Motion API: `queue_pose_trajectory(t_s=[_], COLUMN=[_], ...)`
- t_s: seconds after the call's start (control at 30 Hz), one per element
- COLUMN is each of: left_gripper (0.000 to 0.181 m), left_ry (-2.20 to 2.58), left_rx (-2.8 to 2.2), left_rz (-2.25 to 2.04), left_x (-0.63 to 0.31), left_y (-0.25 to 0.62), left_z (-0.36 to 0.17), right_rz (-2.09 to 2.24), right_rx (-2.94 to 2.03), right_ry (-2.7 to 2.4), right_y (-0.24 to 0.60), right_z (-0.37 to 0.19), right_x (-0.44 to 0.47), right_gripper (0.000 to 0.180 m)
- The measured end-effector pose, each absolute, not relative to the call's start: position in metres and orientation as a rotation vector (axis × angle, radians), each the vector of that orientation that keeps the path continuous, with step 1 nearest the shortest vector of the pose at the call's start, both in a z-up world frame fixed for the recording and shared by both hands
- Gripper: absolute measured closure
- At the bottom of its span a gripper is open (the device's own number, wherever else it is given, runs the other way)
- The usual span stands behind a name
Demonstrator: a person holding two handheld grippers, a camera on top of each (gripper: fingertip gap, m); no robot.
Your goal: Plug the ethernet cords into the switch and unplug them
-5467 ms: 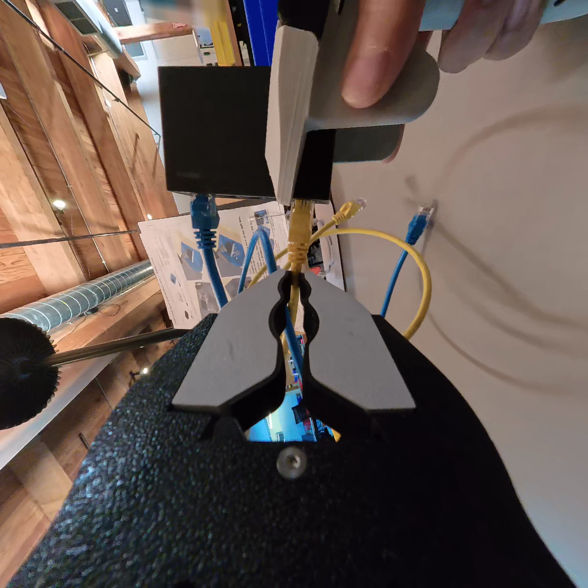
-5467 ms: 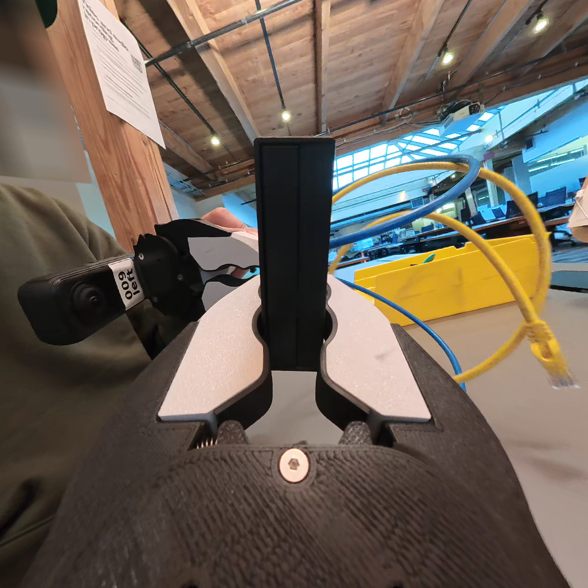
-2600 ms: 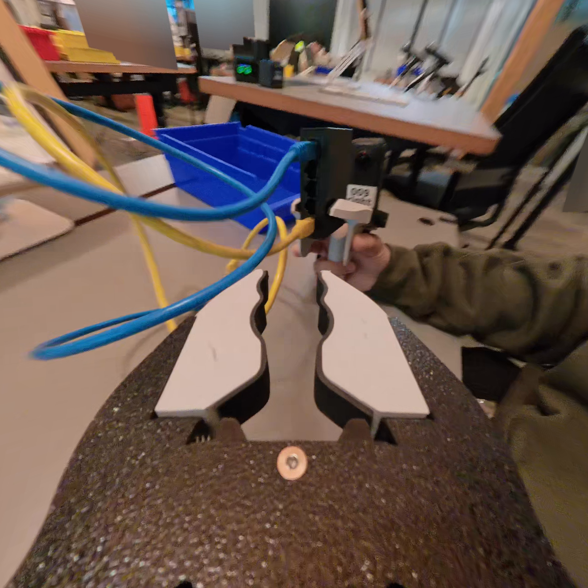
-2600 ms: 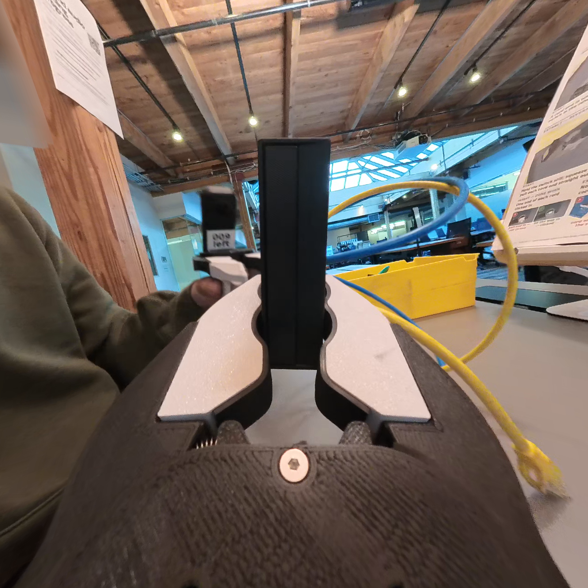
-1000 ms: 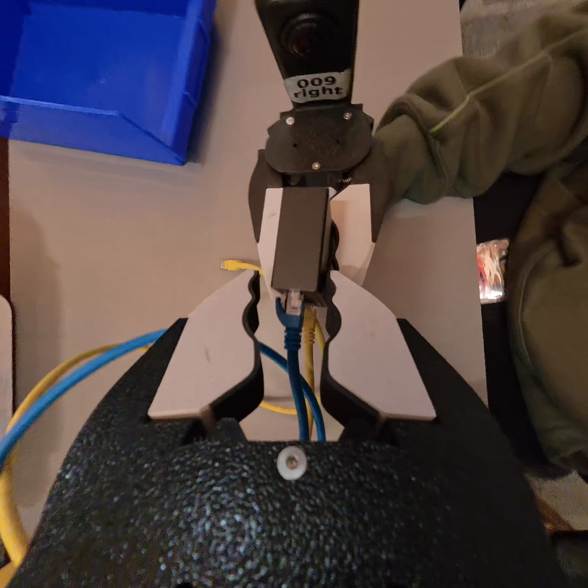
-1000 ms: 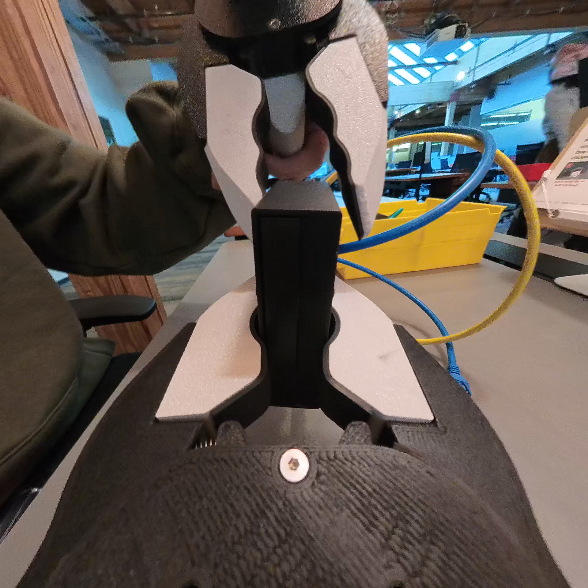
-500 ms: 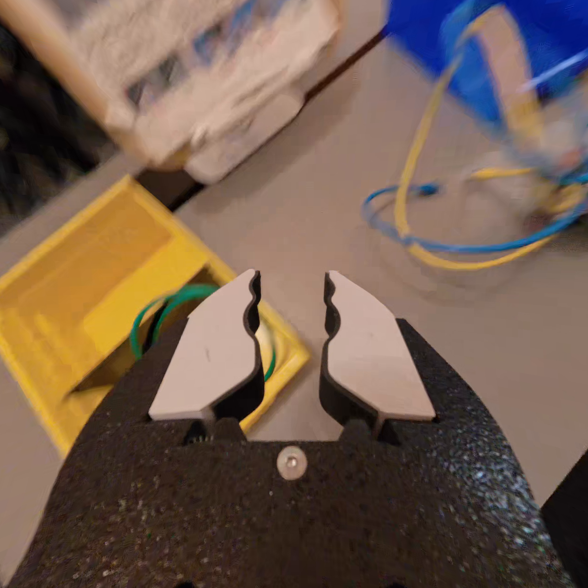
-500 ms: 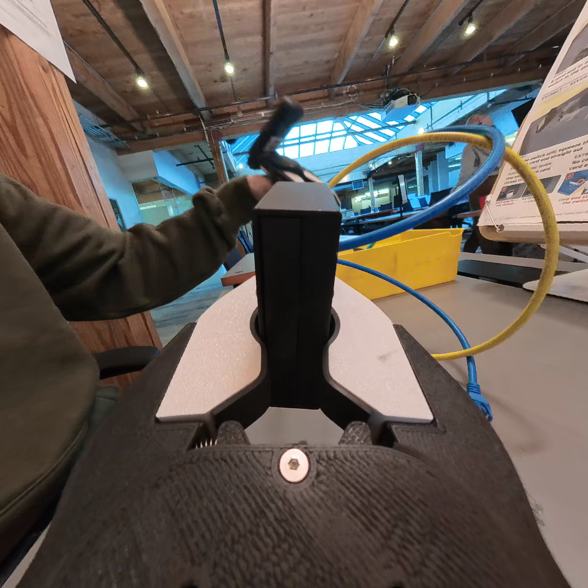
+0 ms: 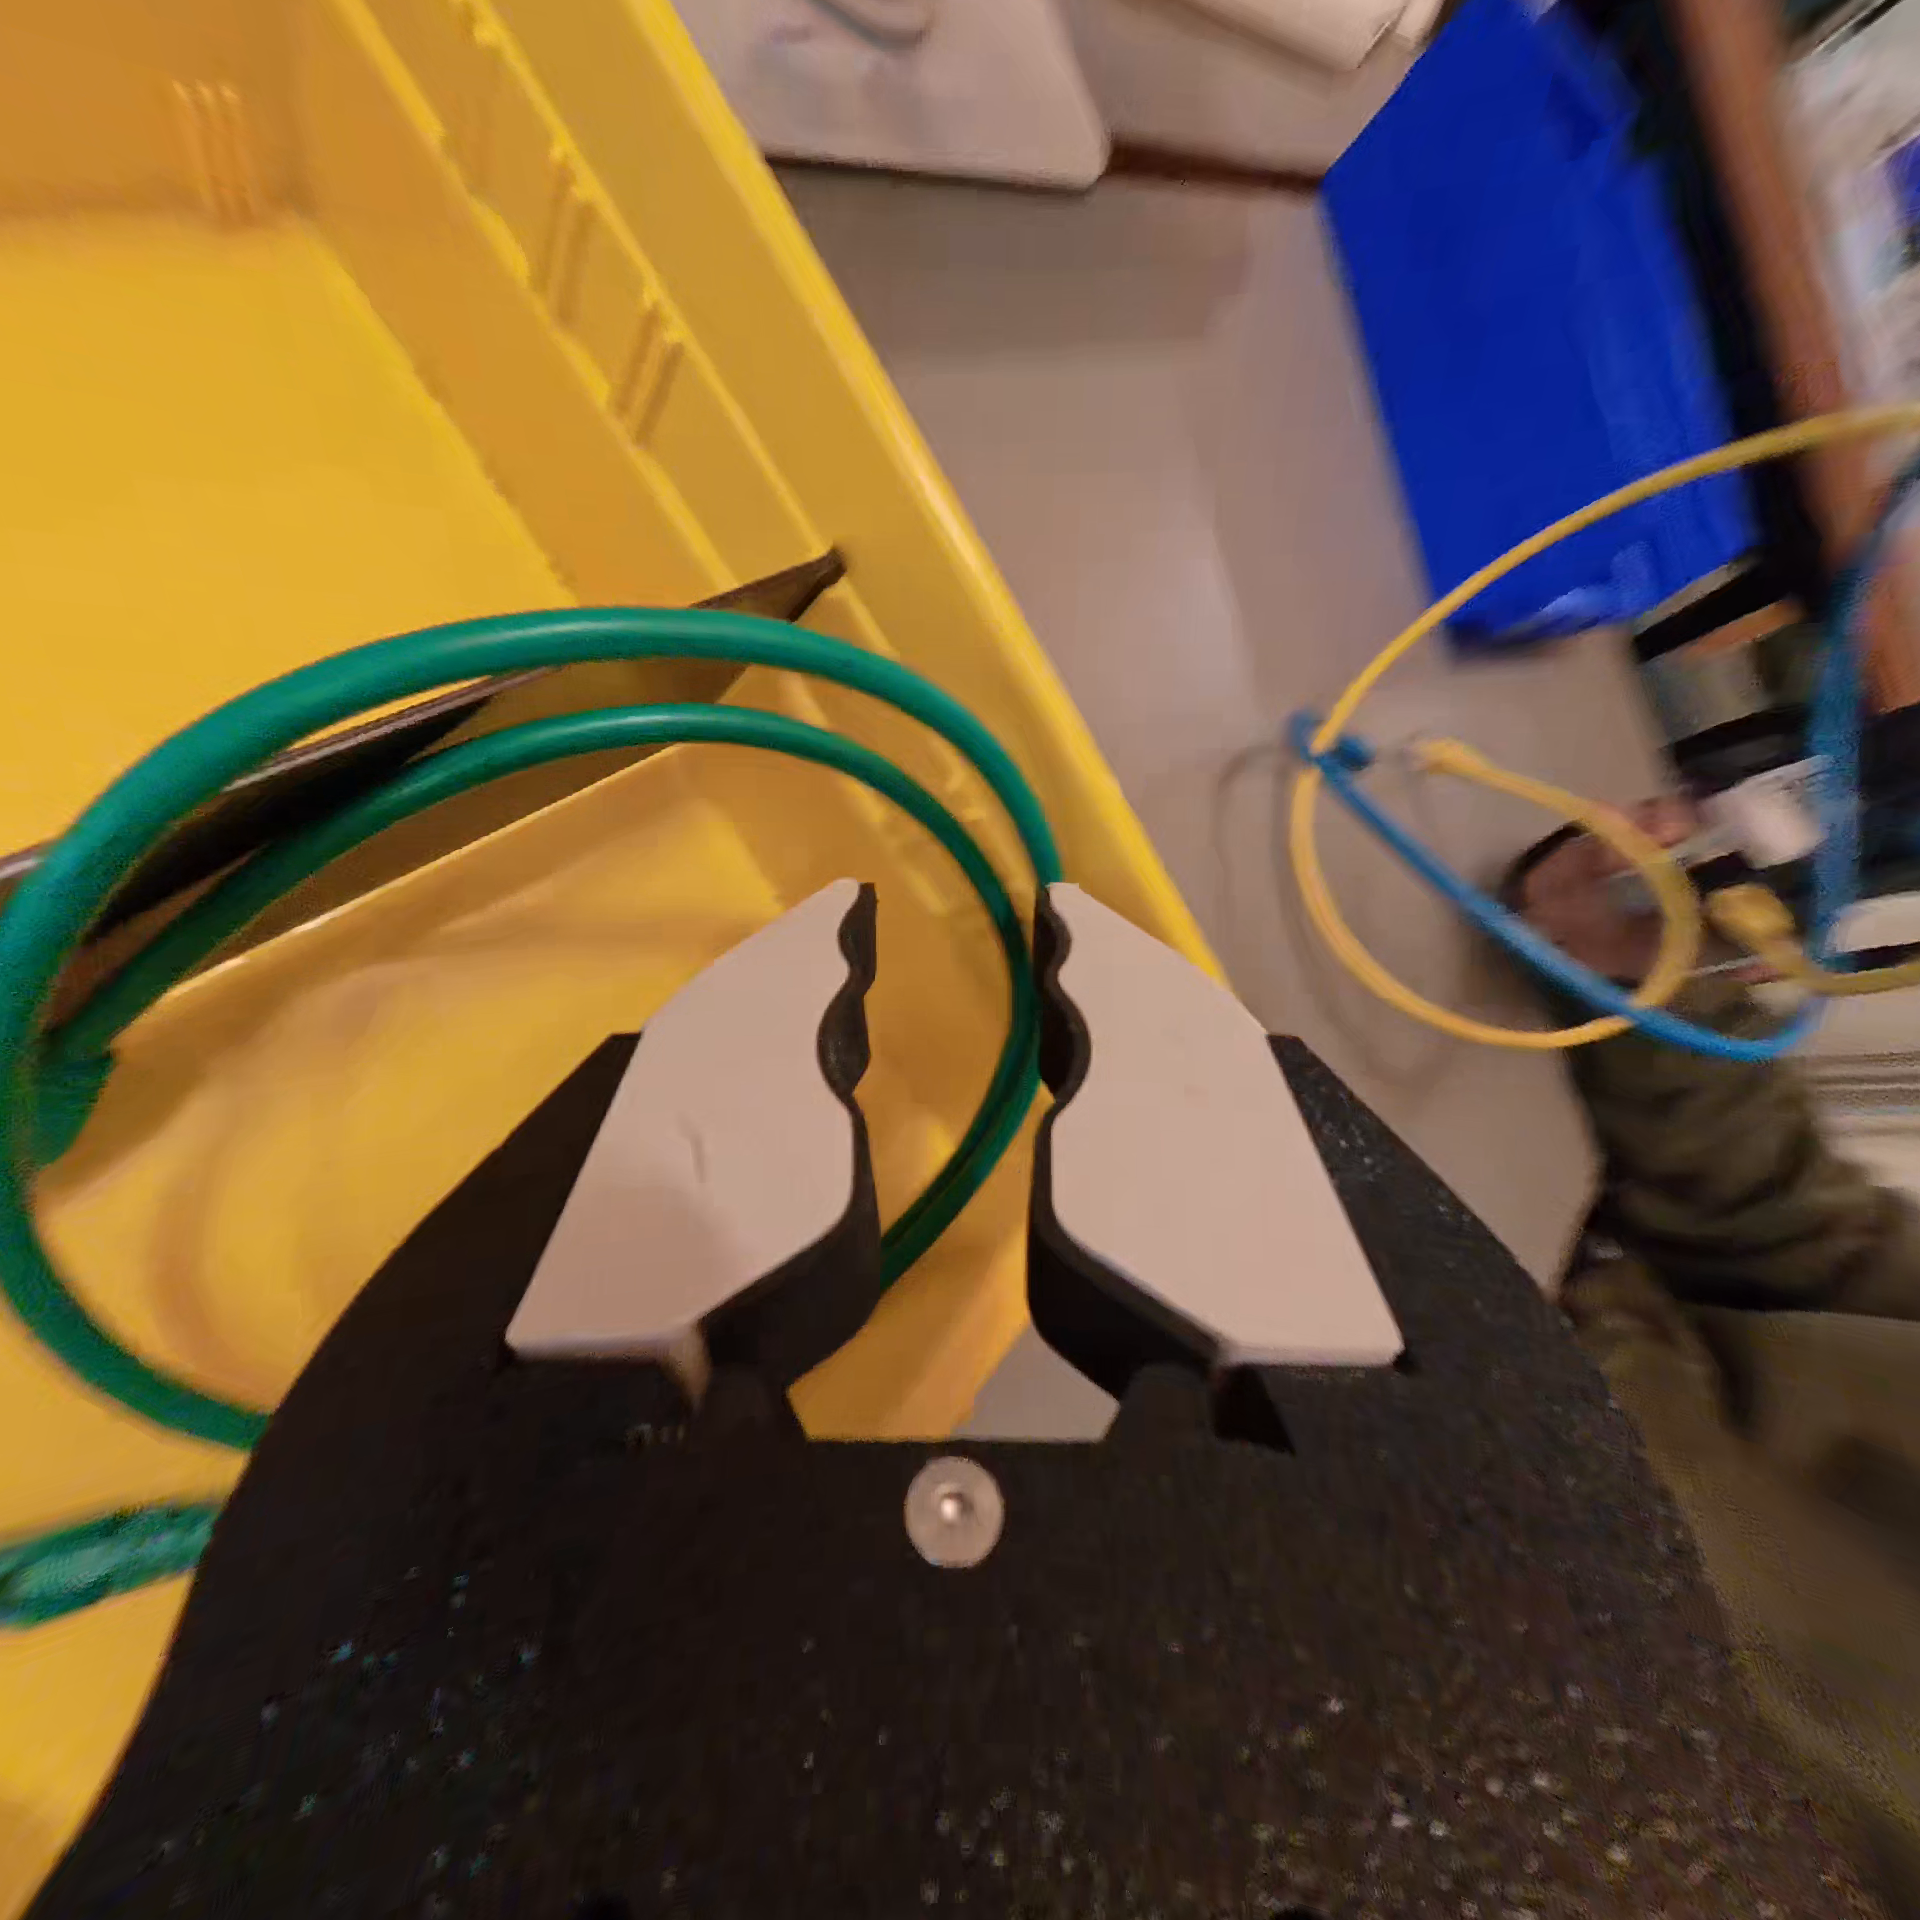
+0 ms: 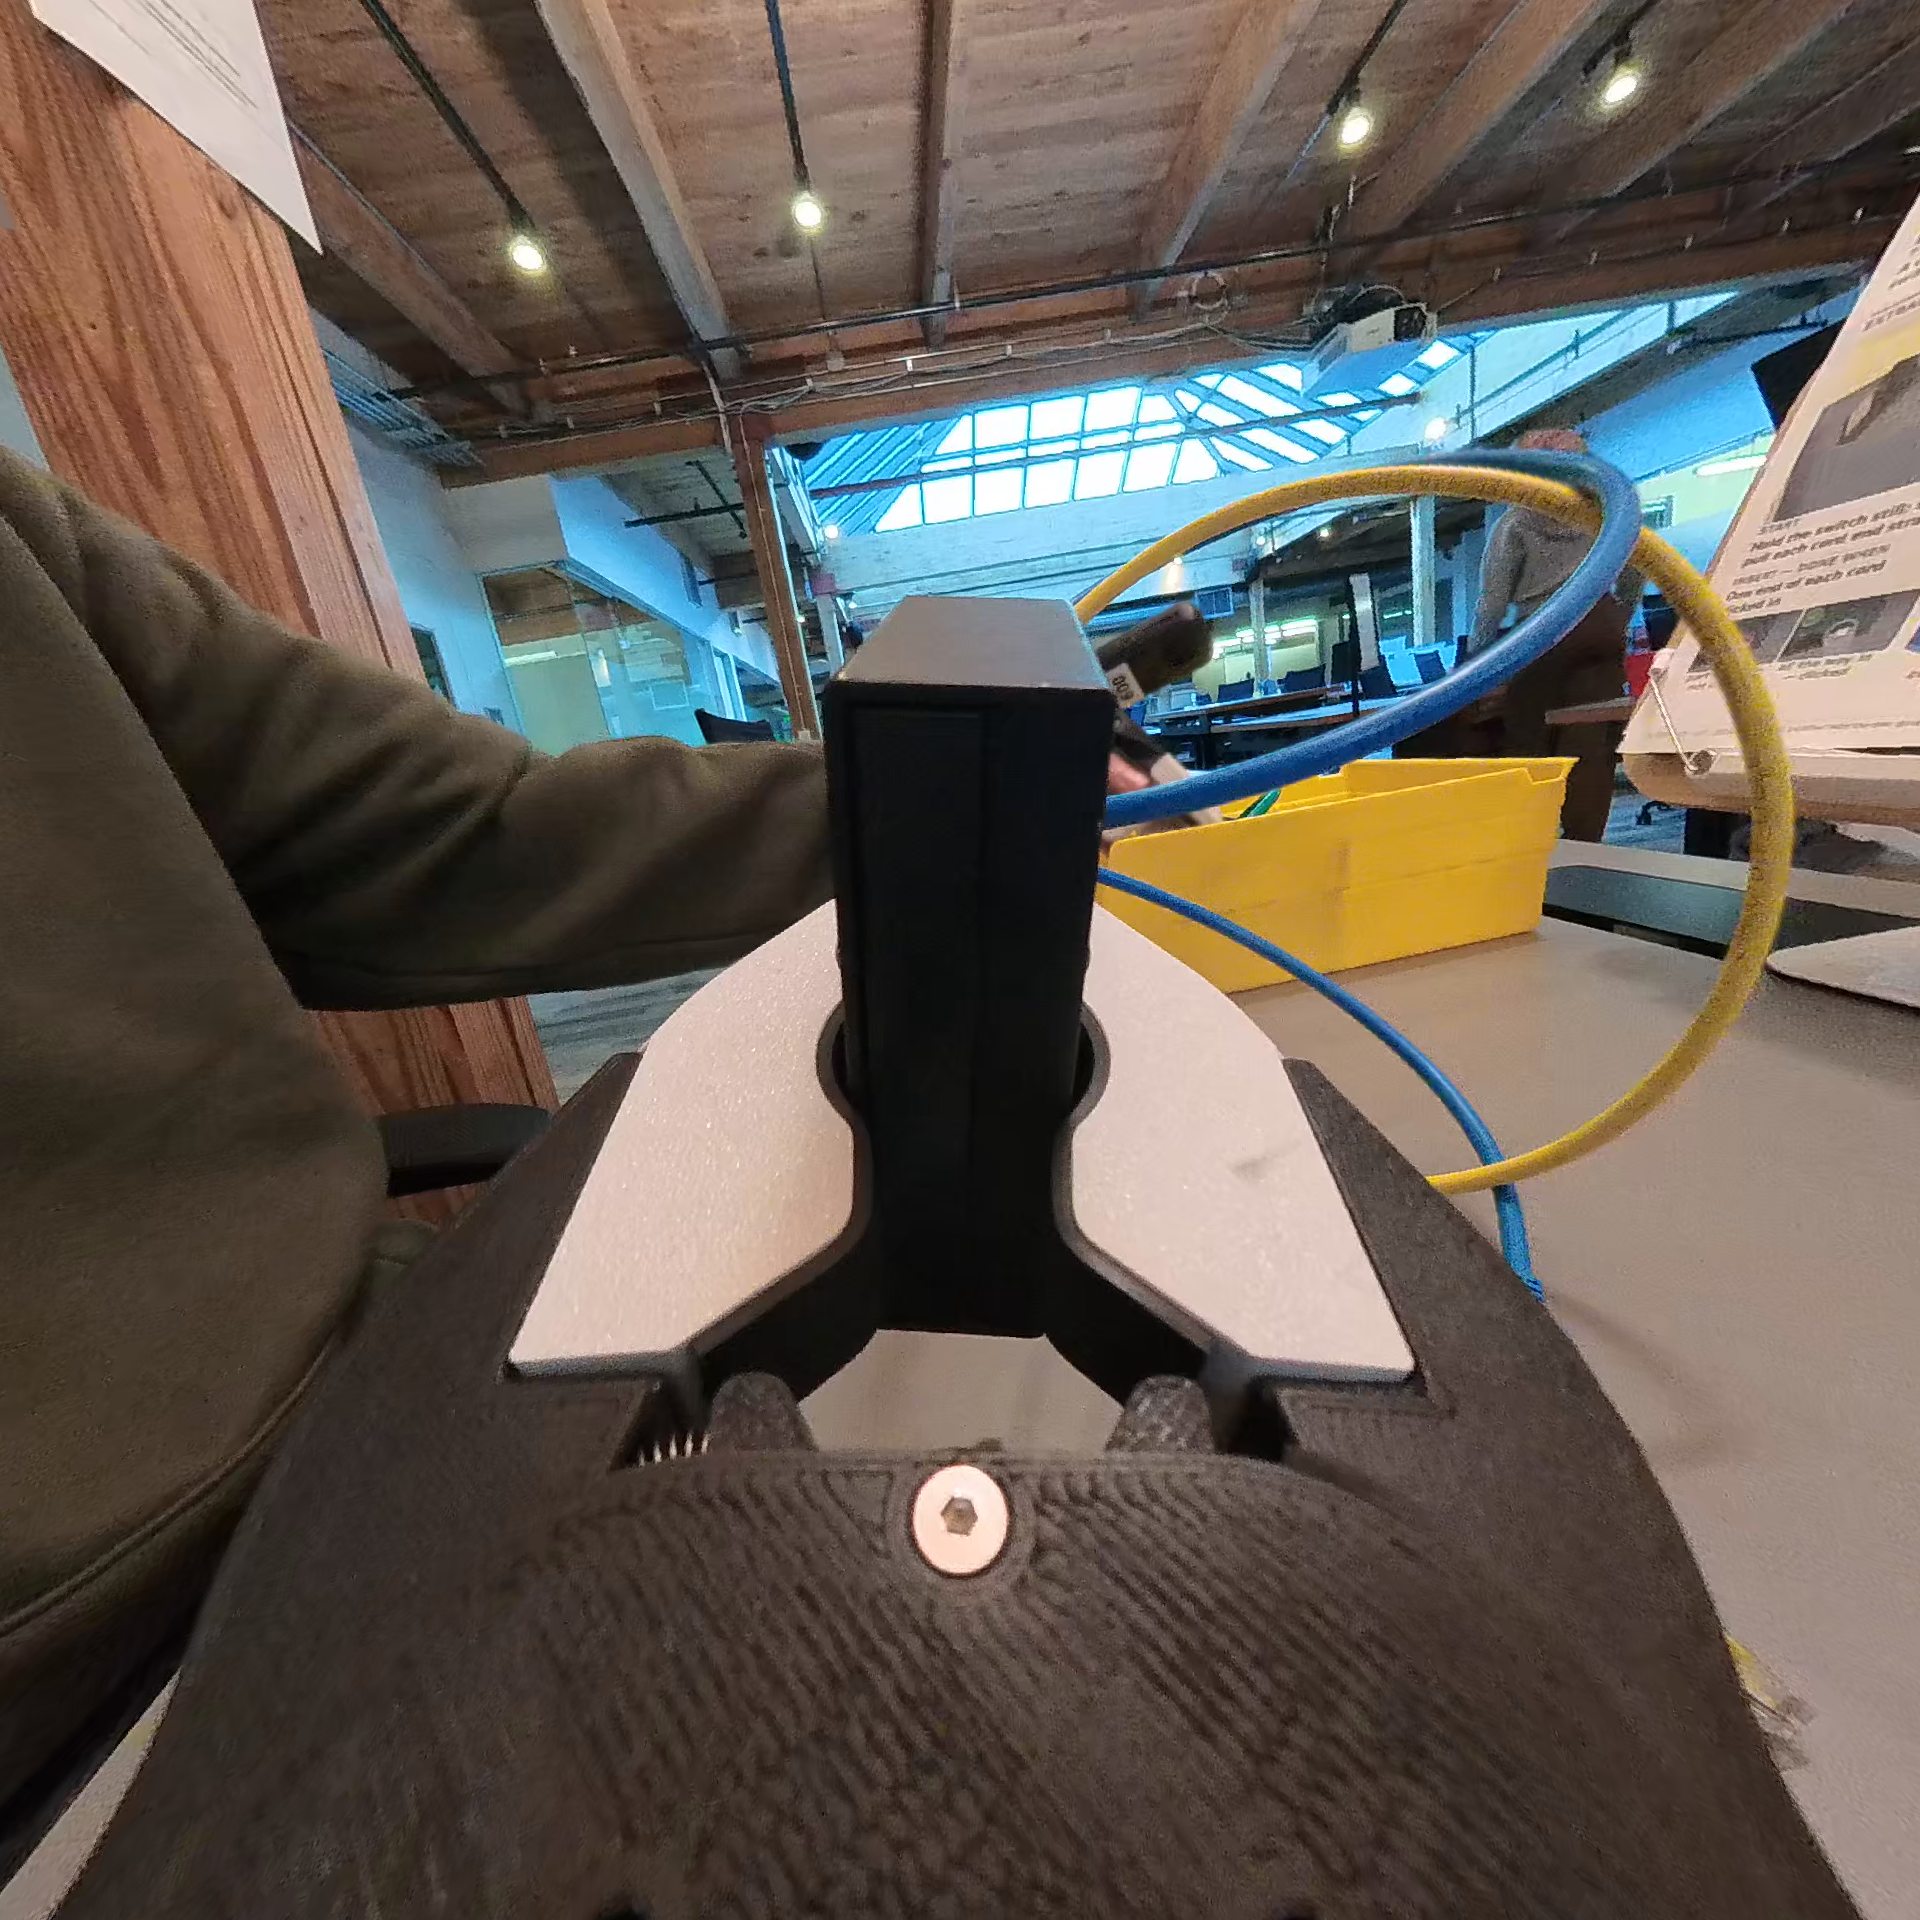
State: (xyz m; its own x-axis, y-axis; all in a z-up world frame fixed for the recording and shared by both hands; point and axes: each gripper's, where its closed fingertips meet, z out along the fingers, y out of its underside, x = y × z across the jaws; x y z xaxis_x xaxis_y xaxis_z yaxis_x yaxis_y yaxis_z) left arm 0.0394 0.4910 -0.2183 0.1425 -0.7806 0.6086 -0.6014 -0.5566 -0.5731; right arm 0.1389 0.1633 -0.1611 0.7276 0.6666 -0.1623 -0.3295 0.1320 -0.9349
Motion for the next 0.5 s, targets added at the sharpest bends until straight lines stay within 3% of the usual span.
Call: queue_pose_trajectory(t_s=[0.03,0.13,0.3,0.4,0.5], left_gripper=[0.152,0.149,0.124,0.151,0.162], left_ry=[1.300,1.110,1.137,1.070,1.069], left_rx=[-2.201,-2.206,-2.325,-2.281,-2.261], left_rz=[-1.494,-1.631,-1.502,-1.635,-1.572], left_x=[0.041,0.046,0.058,0.066,0.060], left_y=[0.490,0.496,0.489,0.487,0.488], left_z=[-0.210,-0.200,-0.221,-0.210,-0.206], right_rz=[0.743,0.749,0.761,0.752,0.753], right_rx=[-1.242,-1.244,-1.240,-1.237,-1.225], right_ry=[-0.329,-0.332,-0.339,-0.337,-0.324], right_y=[0.163,0.163,0.163,0.162,0.162], right_z=[-0.161,-0.161,-0.161,-0.161,-0.160], right_x=[0.139,0.138,0.138,0.138,0.140], right_gripper=[0.147,0.147,0.146,0.147,0.147])
